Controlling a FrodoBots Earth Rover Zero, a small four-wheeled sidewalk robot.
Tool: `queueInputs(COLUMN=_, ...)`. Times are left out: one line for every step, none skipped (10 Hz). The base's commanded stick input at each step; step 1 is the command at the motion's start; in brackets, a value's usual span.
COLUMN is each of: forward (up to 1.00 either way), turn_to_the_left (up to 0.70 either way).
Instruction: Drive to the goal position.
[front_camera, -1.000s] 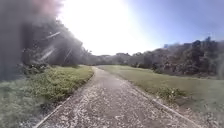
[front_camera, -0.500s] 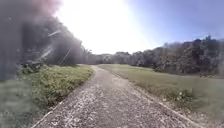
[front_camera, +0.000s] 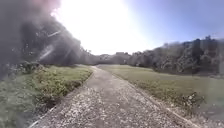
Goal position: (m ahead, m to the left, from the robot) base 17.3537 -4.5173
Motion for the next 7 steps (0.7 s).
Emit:
queueInputs(forward=0.5, turn_to_the_left=0.0)
queueInputs(forward=0.5, turn_to_the_left=0.0)
queueInputs(forward=0.5, turn_to_the_left=0.1)
queueInputs(forward=0.5, turn_to_the_left=0.26)
queueInputs(forward=0.5, turn_to_the_left=0.27)
queueInputs(forward=0.5, turn_to_the_left=0.0)
queueInputs(forward=0.5, turn_to_the_left=0.0)
